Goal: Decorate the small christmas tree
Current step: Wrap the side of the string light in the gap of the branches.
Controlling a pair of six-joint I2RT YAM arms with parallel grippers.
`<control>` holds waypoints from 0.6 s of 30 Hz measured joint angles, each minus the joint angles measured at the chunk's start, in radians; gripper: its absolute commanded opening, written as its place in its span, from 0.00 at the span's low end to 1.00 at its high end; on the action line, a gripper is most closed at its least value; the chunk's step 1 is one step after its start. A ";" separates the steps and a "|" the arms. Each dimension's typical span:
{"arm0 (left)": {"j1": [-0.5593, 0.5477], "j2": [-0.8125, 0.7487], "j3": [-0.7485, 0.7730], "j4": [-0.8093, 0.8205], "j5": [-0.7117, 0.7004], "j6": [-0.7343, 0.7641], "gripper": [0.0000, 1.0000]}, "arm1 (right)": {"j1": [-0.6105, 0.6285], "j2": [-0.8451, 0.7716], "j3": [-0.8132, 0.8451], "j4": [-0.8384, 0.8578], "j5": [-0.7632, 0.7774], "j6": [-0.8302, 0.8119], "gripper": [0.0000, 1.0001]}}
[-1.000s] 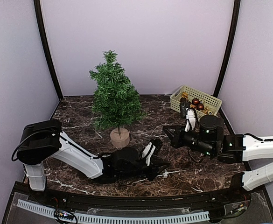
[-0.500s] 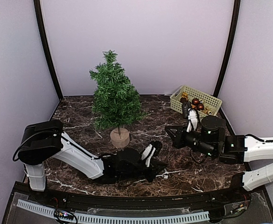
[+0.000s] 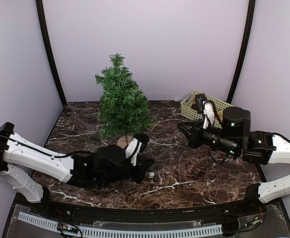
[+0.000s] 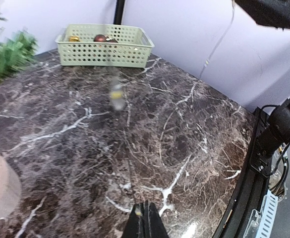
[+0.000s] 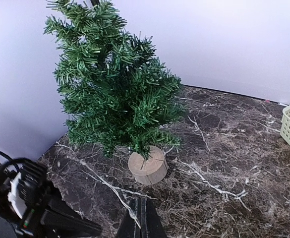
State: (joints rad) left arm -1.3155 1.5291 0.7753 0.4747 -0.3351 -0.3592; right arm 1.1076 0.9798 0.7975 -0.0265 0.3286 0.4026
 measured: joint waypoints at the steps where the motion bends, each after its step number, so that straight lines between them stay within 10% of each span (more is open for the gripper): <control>1: 0.000 -0.055 0.000 -0.055 -0.022 0.000 0.00 | 0.000 0.005 0.014 -0.003 -0.008 -0.002 0.00; 18: 0.181 -0.735 -0.012 -0.700 -0.064 0.008 0.00 | 0.086 0.243 0.154 0.025 -0.060 -0.005 0.00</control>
State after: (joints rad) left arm -1.1347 0.7944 0.7631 -0.2256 -0.3988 -0.3511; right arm 1.1934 1.2224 0.9512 -0.0017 0.2687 0.3977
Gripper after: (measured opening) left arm 0.009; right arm 0.004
